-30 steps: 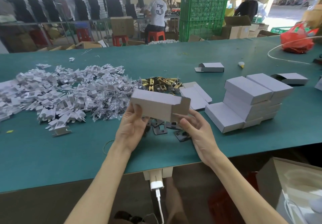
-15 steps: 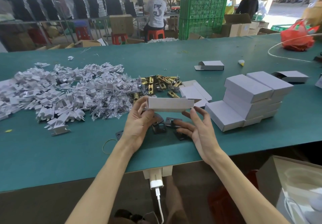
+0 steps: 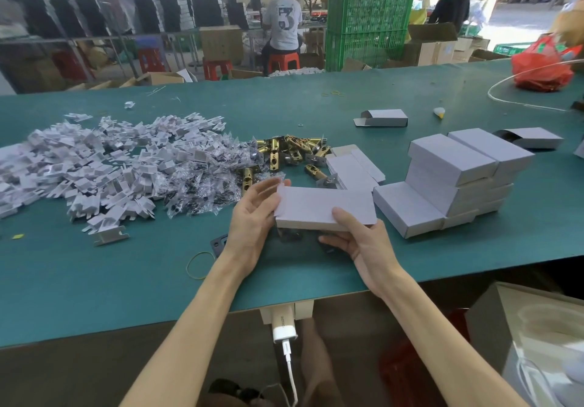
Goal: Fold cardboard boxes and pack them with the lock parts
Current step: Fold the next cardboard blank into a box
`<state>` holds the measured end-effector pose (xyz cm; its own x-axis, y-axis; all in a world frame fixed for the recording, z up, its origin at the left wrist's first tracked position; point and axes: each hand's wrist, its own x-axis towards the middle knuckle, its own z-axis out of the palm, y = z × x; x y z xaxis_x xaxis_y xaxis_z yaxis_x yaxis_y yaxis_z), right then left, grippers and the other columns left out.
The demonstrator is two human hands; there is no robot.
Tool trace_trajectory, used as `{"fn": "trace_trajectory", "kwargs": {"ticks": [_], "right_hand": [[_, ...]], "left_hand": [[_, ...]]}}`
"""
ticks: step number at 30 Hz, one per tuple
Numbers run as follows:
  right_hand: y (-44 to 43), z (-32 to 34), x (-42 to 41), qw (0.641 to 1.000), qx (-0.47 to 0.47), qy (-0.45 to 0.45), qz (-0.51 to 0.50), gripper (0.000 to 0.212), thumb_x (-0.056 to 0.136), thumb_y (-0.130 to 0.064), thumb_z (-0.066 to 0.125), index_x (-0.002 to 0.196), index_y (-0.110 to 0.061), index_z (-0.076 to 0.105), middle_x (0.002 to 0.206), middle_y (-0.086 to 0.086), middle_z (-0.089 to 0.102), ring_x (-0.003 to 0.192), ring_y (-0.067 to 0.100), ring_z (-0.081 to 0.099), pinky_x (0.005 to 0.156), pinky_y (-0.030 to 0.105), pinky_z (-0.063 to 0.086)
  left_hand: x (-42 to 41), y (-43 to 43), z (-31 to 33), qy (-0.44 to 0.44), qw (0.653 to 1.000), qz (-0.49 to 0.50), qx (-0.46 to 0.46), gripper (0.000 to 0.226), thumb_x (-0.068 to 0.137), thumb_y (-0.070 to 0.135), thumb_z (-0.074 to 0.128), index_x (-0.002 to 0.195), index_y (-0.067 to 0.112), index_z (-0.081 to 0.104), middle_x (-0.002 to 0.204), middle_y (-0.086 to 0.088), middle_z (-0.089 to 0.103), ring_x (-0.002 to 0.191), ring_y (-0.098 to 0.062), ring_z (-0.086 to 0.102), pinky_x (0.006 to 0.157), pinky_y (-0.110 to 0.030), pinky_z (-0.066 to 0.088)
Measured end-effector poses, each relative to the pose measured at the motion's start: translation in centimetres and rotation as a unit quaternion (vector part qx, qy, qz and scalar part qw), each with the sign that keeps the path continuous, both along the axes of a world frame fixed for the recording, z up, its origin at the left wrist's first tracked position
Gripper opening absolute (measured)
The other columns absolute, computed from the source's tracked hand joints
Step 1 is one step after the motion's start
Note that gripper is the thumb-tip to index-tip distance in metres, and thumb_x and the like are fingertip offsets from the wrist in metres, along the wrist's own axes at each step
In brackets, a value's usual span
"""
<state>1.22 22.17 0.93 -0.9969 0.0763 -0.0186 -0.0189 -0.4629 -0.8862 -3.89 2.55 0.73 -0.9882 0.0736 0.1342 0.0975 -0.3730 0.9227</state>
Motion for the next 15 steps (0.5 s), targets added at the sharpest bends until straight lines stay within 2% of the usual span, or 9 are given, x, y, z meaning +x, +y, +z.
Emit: {"fn": "trace_trajectory", "kwargs": {"ticks": [2,4,7,10,13,15], "right_hand": [[0.03,-0.26,-0.06,1.0,0.006,0.014,0.004,0.03,0.086,-0.013,0.075,0.114,-0.007,0.067,0.105,0.008,0.075,0.095,0.028,0.074,0.075,0.037,0.063],[-0.04,-0.44,-0.08,0.999,0.027,0.02,0.004,0.024,0.09,-0.011,0.073,0.113,-0.009,0.067,0.104,0.004,0.076,0.097,0.027,0.074,0.077,0.037,0.063],[-0.2,-0.55,-0.09,0.999,0.05,0.021,0.006,0.021,0.091,-0.012,0.072,0.112,-0.01,0.068,0.101,0.0,0.077,0.094,0.025,0.075,0.081,0.04,0.063],[-0.2,-0.61,-0.12,0.998,0.05,0.021,0.005,0.019,0.092,-0.01,0.07,0.111,-0.009,0.068,0.105,0.004,0.076,0.098,0.025,0.074,0.081,0.039,0.062],[-0.13,-0.57,-0.13,0.999,0.046,0.014,0.008,0.023,0.093,-0.011,0.07,0.115,-0.005,0.067,0.114,0.011,0.074,0.103,0.029,0.072,0.085,0.039,0.061],[-0.04,-0.5,-0.09,0.999,0.043,0.015,0.018,0.025,0.094,-0.012,0.068,0.118,-0.004,0.066,0.116,0.013,0.074,0.106,0.03,0.071,0.087,0.037,0.061]], "left_hand": [[-0.01,0.06,-0.03,-0.017,1.0,-0.005,-0.005,0.03,0.105,0.009,0.055,0.135,0.007,0.062,0.137,-0.008,0.068,0.114,-0.024,0.067,0.081,-0.037,0.062],[0.13,0.2,-0.03,-0.04,0.999,-0.011,-0.015,0.03,0.104,0.014,0.058,0.133,0.009,0.065,0.134,-0.013,0.068,0.106,-0.023,0.067,0.072,-0.034,0.063],[0.13,0.36,-0.03,-0.047,0.998,-0.018,-0.024,0.03,0.104,0.014,0.059,0.132,0.007,0.065,0.124,-0.011,0.07,0.101,-0.019,0.065,0.071,-0.031,0.063],[0.18,0.29,0.11,-0.042,0.999,-0.031,-0.005,0.024,0.105,0.011,0.056,0.126,0.009,0.068,0.116,-0.007,0.074,0.098,-0.016,0.067,0.075,-0.032,0.061],[0.2,0.22,0.14,-0.038,0.999,-0.036,0.0,0.026,0.106,0.01,0.052,0.127,0.009,0.067,0.117,-0.008,0.074,0.101,-0.017,0.068,0.08,-0.032,0.059],[0.14,0.14,0.17,-0.038,0.999,-0.036,0.007,0.03,0.107,0.009,0.05,0.134,0.004,0.063,0.122,-0.011,0.071,0.101,-0.018,0.068,0.078,-0.029,0.06]]}}
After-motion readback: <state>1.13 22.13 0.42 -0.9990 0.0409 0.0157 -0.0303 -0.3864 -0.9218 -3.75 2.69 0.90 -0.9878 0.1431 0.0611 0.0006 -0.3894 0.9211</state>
